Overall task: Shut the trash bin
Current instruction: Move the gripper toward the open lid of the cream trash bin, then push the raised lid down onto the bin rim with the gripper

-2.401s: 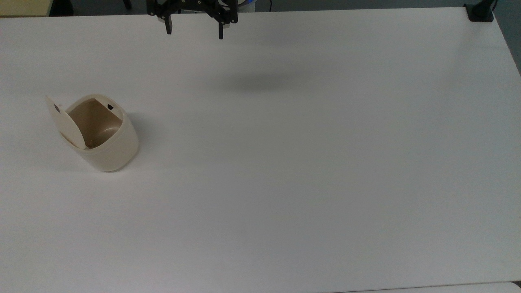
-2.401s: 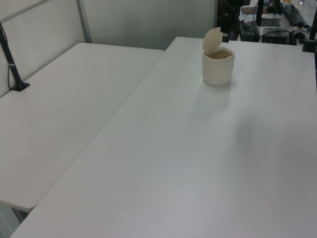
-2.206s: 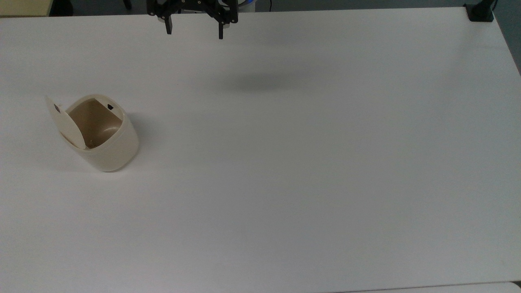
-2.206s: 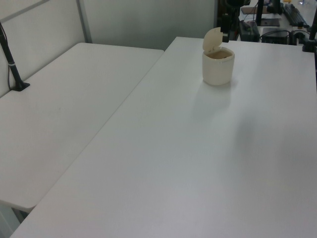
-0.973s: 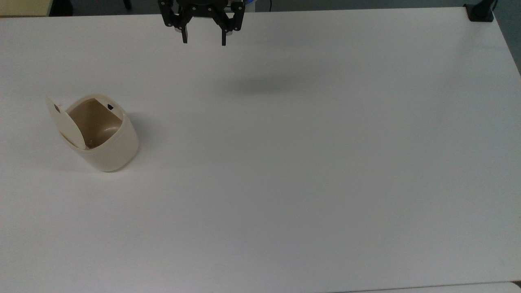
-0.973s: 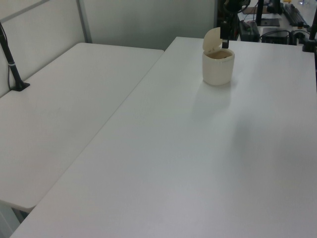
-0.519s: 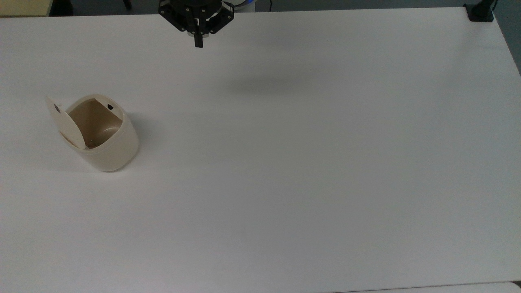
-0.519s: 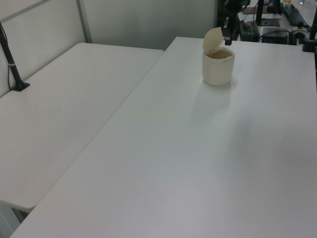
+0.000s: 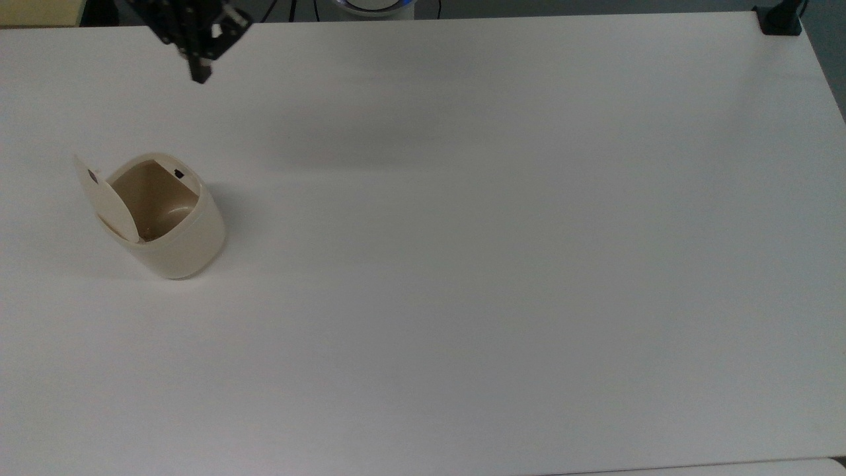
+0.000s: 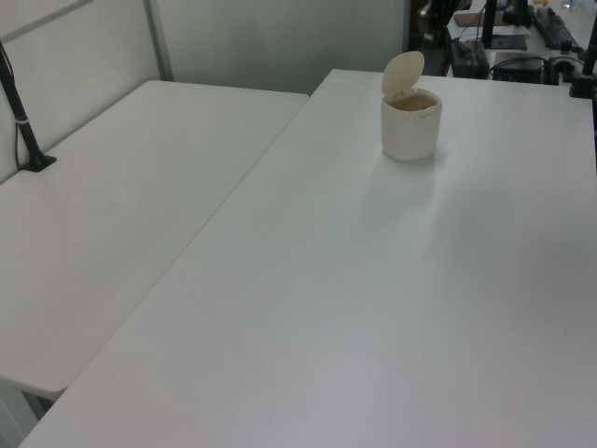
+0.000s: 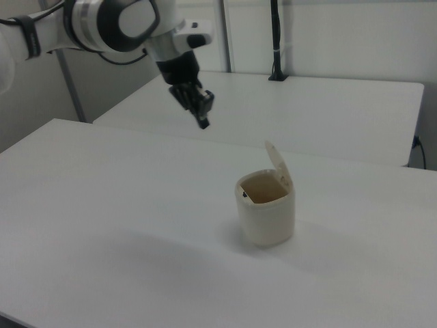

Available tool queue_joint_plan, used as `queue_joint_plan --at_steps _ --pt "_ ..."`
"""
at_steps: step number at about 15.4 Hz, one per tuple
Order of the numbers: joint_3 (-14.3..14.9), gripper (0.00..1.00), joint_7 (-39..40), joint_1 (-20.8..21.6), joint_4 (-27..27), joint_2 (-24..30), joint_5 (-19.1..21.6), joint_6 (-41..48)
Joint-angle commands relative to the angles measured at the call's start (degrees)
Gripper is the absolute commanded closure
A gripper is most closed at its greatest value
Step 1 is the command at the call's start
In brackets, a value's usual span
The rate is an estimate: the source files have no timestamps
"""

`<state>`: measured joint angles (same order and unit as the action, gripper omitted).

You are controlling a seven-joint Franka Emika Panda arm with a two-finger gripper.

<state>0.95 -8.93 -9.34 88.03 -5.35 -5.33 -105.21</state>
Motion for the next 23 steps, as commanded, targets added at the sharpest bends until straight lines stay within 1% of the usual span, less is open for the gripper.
queue_joint_plan --at_steps 1,4,7,9,12,16,20,22,23 --pt "-0.08 1.00 -4.60 -5.85 -1.37 -3.16 -0.82 -9.02" --pt "0.27 1.00 -9.07 -8.67 -1.37 -6.42 -2.49 -18.68" --pt "1.41 1.00 -13.82 -9.73 -1.37 -9.23 -2.58 -26.95" --pt "1.95 1.00 -15.68 -9.73 -1.28 -10.55 -2.67 -30.22" --pt "1.95 1.00 -15.77 -9.65 -1.11 -12.66 -3.46 -30.23" --pt "1.86 1.00 -15.68 -8.42 0.74 -13.28 -3.46 -28.92" --pt "1.77 1.00 -14.55 -6.40 0.74 -12.84 -3.46 -20.59" --pt "1.68 1.00 -10.17 -4.73 1.26 -12.76 -3.37 -12.78" --pt "1.68 1.00 -8.58 -4.38 1.35 -12.76 -3.37 -10.65"
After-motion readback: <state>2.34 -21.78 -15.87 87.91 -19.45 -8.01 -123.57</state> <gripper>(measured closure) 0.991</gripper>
